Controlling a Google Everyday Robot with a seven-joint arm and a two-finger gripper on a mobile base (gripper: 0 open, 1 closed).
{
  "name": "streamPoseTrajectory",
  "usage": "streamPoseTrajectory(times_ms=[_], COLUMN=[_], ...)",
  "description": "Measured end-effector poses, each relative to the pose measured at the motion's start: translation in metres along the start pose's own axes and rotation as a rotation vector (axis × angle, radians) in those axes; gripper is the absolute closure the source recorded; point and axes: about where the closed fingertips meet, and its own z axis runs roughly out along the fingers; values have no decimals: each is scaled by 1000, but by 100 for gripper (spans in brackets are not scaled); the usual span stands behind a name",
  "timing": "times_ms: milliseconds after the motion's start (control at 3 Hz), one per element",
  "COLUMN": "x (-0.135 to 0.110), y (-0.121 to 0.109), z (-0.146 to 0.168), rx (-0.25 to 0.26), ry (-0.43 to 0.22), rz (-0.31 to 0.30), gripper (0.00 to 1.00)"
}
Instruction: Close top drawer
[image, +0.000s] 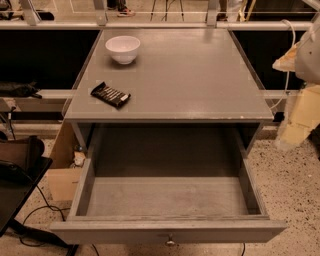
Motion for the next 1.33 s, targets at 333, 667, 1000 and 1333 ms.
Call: streamPoseTrajectory(times_ms=[333,667,1000,1333], x=[0,-2,-1,-14], y=[0,16,54,102], z=[0,11,33,52], rx=[0,8,25,63], ry=[0,-28,-113,-218], rz=[0,-5,19,46], gripper=[0,3,25,49])
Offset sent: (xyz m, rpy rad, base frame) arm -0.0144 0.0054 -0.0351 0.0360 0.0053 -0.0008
